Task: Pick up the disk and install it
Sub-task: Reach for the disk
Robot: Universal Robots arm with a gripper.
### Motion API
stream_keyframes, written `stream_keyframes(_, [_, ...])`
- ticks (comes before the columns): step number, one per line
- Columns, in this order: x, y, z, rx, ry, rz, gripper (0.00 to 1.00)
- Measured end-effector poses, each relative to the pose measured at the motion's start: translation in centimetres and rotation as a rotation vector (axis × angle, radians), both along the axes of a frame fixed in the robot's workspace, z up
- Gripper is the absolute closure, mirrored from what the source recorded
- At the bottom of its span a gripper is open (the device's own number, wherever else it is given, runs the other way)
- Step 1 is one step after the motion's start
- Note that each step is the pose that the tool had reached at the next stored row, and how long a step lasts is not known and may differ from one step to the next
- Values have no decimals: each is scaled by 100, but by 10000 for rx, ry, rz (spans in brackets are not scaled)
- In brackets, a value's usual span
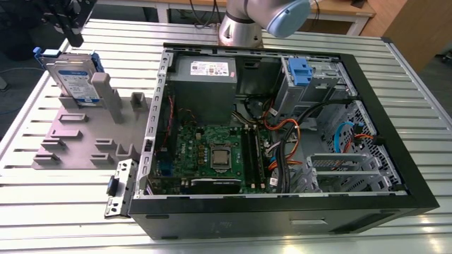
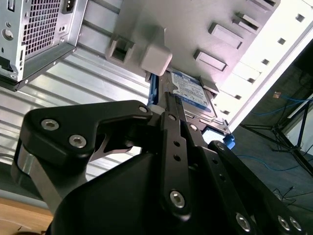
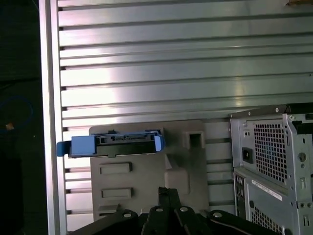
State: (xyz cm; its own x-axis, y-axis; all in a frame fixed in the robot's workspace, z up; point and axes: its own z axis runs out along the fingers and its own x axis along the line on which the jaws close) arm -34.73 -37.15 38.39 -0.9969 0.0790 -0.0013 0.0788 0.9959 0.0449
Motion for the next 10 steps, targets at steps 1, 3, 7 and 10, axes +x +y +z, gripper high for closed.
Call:
stream_keyframes(1, [-4, 23, -1, 0, 1, 1, 89])
stream_keyframes(3, [-26, 74, -6, 0, 1, -1, 89])
stream_keyframes(7, [-137, 155, -18, 0, 1, 0, 89])
stream_keyframes(10, [-259, 195, -29, -1, 2, 0, 89])
